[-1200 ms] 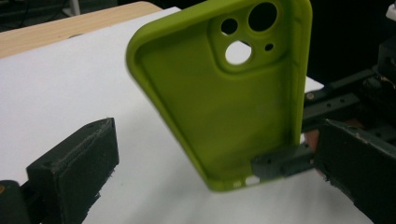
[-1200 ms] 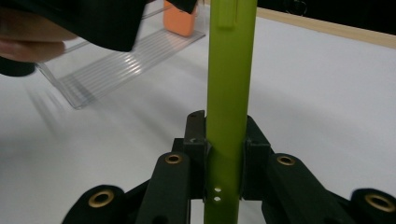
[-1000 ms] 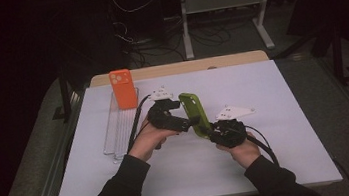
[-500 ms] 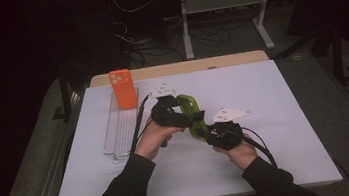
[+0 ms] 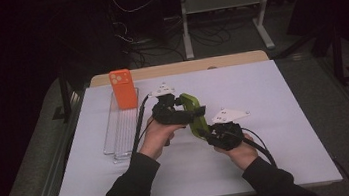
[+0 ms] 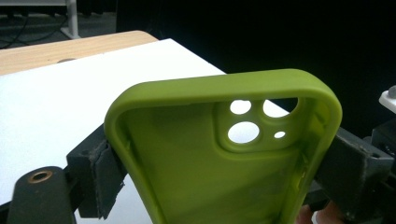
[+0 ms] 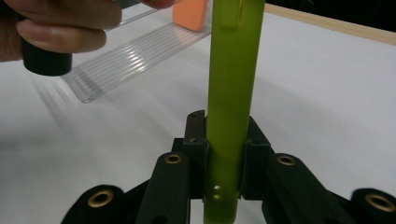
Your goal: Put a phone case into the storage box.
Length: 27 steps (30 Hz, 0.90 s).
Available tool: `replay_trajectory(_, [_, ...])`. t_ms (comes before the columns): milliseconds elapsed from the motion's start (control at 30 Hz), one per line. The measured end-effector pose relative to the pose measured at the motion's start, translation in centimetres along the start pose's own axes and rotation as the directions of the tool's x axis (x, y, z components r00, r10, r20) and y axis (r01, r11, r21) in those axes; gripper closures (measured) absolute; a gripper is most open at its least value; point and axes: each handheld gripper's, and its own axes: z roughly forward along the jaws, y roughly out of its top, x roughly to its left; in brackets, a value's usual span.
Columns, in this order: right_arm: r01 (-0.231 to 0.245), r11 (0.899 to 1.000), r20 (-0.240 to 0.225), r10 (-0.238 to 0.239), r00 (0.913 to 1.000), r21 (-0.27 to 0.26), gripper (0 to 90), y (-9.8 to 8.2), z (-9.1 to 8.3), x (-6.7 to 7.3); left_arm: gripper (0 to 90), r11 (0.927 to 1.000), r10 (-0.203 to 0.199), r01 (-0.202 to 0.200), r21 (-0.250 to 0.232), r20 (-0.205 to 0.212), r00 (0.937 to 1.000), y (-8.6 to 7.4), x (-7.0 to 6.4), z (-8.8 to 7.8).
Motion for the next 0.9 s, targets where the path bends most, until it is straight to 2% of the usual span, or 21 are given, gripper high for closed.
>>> replay_trajectory(67, [-0.001, 1.0, -0.006, 0.001, 1.0, 0.016, 70.6, -0.1, 0.2, -0.1, 13.4, 1.0, 0.002, -0.002, 0.002, -0.005, 1.0, -0.1, 0.1, 0.2])
replay_trajectory(167, [0.01, 0.999, 0.006, -0.01, 0.9999, 0.038, 54.1, -0.2, 0.3, -0.3, 13.8, 0.9999, 0.011, -0.011, 0.005, -0.024, 0.9996, 0.1, 0.3, 0.1])
replay_trajectory(233, [0.007, 0.999, -0.006, -0.007, 1.0, 0.047, 48.3, -0.4, 0.1, -0.5, 14.0, 0.9998, 0.02, -0.02, 0.002, -0.033, 0.9992, 0.4, 0.6, -0.2])
replay_trajectory(433, [0.004, 0.995, -0.036, 0.0, 0.9994, 0.1, 28.8, -1.0, -1.1, -1.7, 14.2, 0.9994, 0.03, -0.032, -0.017, -0.085, 0.9959, 1.8, 1.6, -1.9])
replay_trajectory(533, [0.005, 0.997, -0.037, -0.002, 0.9993, 0.081, 20.5, -1.5, -1.8, -2.5, 14.4, 0.9988, 0.028, -0.032, -0.038, -0.113, 0.9932, 2.7, 2.4, -3.0])
replay_trajectory(633, [0.008, 0.997, -0.034, -0.006, 0.9994, 0.071, 12.6, -2.4, -2.3, -2.9, 14.4, 0.9976, 0.052, -0.058, -0.037, -0.149, 0.9875, 3.5, 3.0, -4.0])
replay_trajectory(700, [0.023, 0.996, -0.03, -0.02, 0.9993, 0.082, 10.6, -3.1, -2.6, -3.1, 14.5, 0.997, 0.058, -0.065, -0.041, -0.167, 0.9843, 4.1, 3.4, -4.7])
replay_trajectory(800, [0.031, 0.993, -0.041, -0.027, 0.9988, 0.11, 0.0, -3.9, -3.0, -3.3, 14.6, 0.9955, 0.069, -0.081, -0.05, -0.196, 0.9782, 4.9, 4.0, -5.7])
replay_trajectory(833, [0.028, 0.992, -0.048, -0.023, 0.9986, 0.124, 0.0, -4.1, -3.1, -3.4, 14.6, 0.9955, 0.069, -0.081, -0.05, -0.203, 0.9767, 5.1, 4.1, -6.0])
replay_trajectory(900, [0.036, 0.99, -0.033, -0.032, 0.9989, 0.137, 0.0, -4.5, -3.4, -3.5, 14.6, 0.9948, 0.072, -0.086, -0.054, -0.226, 0.9716, 5.5, 4.4, -6.6])
